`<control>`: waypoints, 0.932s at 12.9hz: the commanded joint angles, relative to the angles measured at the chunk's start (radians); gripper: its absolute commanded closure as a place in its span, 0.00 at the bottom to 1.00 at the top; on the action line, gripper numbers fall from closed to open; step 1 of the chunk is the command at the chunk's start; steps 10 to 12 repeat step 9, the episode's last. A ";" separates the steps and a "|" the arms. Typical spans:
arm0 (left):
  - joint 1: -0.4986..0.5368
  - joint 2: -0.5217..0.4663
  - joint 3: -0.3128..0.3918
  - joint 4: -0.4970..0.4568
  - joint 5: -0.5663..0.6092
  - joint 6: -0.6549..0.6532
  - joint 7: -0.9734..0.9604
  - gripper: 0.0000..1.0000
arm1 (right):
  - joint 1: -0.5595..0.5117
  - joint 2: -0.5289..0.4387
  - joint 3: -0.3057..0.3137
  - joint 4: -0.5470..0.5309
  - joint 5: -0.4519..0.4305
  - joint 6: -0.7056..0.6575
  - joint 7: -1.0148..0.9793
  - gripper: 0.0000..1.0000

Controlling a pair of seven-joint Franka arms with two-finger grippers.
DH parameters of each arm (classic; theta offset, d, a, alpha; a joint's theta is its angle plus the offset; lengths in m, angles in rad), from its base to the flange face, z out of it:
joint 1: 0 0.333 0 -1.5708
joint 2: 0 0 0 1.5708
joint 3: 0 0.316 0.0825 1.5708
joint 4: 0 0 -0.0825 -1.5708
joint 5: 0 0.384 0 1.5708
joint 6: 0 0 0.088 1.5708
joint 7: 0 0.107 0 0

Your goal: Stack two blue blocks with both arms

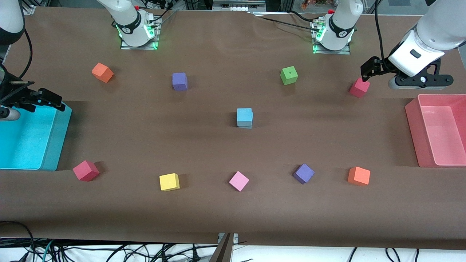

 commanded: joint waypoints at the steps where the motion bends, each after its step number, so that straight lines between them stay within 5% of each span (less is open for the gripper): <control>1: 0.007 -0.006 -0.002 0.010 0.012 0.002 0.012 0.00 | -0.018 -0.010 0.028 0.009 -0.018 -0.032 0.024 0.00; 12: 0.047 0.002 -0.005 0.009 -0.087 0.006 0.042 0.00 | -0.019 0.004 0.020 0.032 -0.026 -0.038 0.023 0.00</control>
